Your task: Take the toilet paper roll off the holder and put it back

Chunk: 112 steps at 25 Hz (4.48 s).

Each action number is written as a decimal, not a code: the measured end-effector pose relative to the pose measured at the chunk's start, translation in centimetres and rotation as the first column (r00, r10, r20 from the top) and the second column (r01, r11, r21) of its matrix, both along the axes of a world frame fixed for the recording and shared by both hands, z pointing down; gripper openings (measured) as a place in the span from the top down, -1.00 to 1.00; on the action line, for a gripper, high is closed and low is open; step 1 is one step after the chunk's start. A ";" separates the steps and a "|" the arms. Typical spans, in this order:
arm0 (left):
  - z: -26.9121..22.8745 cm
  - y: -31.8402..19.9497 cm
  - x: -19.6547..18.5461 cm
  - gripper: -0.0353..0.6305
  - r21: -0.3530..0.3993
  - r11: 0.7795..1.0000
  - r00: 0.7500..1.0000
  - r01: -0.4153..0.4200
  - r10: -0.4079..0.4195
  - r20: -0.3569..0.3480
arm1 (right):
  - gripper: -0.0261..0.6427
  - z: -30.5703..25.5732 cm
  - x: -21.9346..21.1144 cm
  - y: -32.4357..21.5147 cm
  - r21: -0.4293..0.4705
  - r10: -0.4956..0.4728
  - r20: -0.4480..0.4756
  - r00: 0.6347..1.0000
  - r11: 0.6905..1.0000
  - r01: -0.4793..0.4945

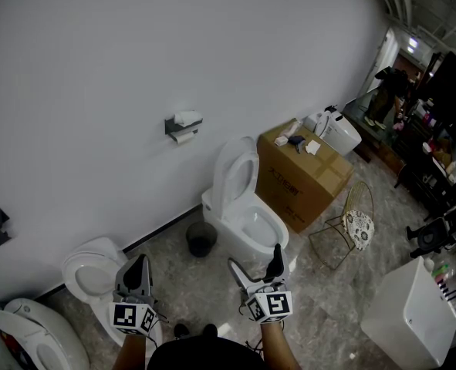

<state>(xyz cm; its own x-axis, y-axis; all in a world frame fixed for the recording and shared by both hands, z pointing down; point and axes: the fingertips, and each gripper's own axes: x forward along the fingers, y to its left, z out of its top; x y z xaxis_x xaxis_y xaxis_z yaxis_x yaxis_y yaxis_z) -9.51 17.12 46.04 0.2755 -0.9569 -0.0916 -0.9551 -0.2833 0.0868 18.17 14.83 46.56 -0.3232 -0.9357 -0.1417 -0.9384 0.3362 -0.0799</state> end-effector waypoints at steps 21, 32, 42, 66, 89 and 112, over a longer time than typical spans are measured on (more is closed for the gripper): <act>0.6 1.8 -6.2 0.88 0.002 1.000 1.000 0.029 -0.029 0.008 | -0.82 -0.2 -3.7 2.0 -0.009 0.036 -0.014 0.999 0.999 -0.036; 1.8 2.6 -7.2 0.88 -0.012 1.000 1.000 0.001 -0.001 -0.006 | -0.82 0.2 -6.1 3.4 -0.028 0.022 -0.020 1.000 0.999 -0.022; 1.7 1.5 -8.7 0.88 0.001 1.000 1.000 0.016 -0.016 -0.010 | -0.82 -0.1 -7.5 2.3 -0.002 0.015 -0.029 0.999 1.000 -0.016; 2.2 -9.3 -6.7 0.88 0.016 0.999 0.999 0.036 -0.036 0.006 | -0.82 0.6 -6.2 -10.1 0.022 -0.019 -0.027 0.999 1.000 0.020; 0.2 -30.5 0.6 0.88 0.004 0.990 0.989 0.139 -0.139 0.058 | -0.82 0.2 1.0 -34.5 0.000 -0.094 -0.038 0.995 0.996 0.094; 1.0 -40.3 1.9 0.88 -0.037 0.977 0.975 0.211 -0.208 0.078 | -0.81 1.2 0.2 -45.5 -0.033 -0.225 -0.076 0.971 0.974 0.223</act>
